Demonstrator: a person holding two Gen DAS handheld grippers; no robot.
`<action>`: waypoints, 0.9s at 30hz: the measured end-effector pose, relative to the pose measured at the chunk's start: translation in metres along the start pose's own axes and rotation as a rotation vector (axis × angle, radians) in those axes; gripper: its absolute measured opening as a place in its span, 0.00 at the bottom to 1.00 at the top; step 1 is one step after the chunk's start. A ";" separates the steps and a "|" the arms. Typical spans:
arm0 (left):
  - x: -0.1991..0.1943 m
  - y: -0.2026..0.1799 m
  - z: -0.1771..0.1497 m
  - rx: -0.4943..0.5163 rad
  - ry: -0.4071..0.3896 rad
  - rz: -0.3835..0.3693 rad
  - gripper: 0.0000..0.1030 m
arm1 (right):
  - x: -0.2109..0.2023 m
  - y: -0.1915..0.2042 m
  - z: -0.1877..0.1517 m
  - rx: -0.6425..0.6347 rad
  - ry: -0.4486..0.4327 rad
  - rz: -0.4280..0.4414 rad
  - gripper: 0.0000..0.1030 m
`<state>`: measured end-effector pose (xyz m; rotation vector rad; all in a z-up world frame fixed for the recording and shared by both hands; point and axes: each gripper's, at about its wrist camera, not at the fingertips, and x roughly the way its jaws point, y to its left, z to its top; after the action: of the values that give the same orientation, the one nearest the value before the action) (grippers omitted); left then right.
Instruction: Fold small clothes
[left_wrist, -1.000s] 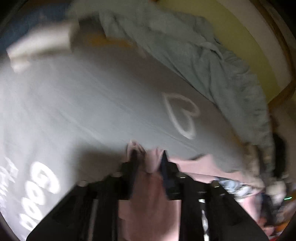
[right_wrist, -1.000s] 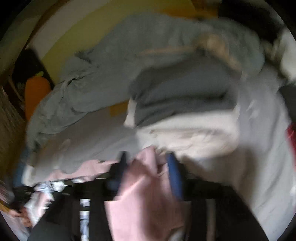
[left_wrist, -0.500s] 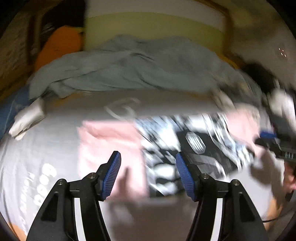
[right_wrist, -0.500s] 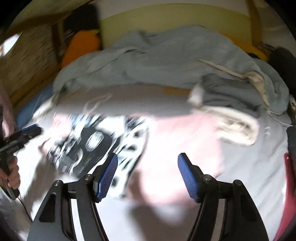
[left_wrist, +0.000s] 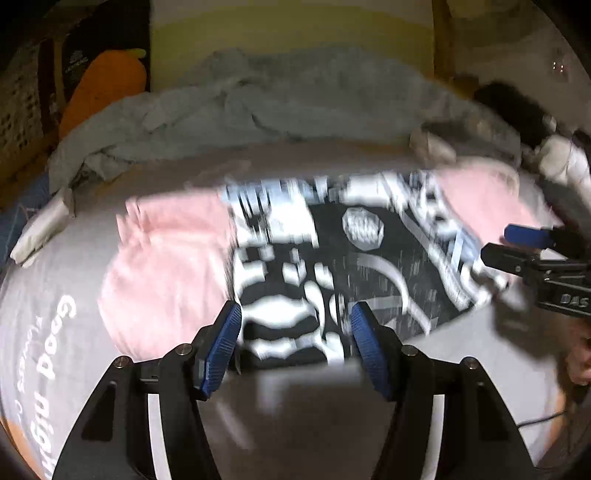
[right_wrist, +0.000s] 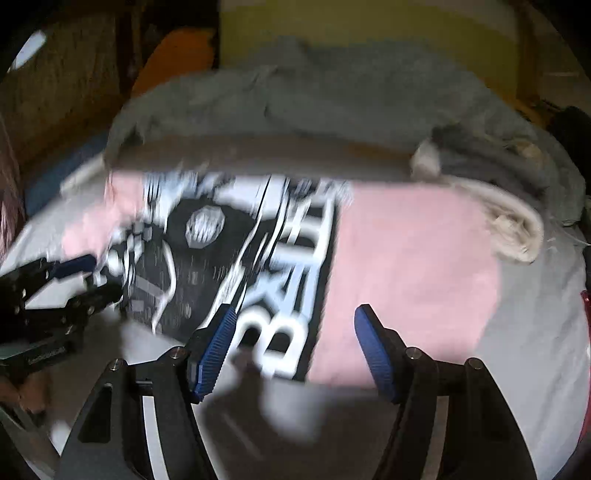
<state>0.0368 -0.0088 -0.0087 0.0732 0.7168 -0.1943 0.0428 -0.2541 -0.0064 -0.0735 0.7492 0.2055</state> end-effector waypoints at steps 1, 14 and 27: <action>0.000 0.005 0.007 -0.014 -0.007 0.017 0.59 | -0.003 -0.003 0.004 0.000 -0.025 -0.035 0.66; 0.022 0.054 0.022 -0.106 0.048 0.047 0.55 | 0.014 -0.050 0.017 0.202 0.059 -0.035 0.65; 0.126 0.113 0.067 -0.204 0.143 0.111 0.46 | 0.107 -0.083 0.069 0.232 0.142 -0.041 0.06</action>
<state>0.1960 0.0733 -0.0410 -0.0683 0.8695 -0.0090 0.1824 -0.3082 -0.0297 0.1181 0.9074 0.0737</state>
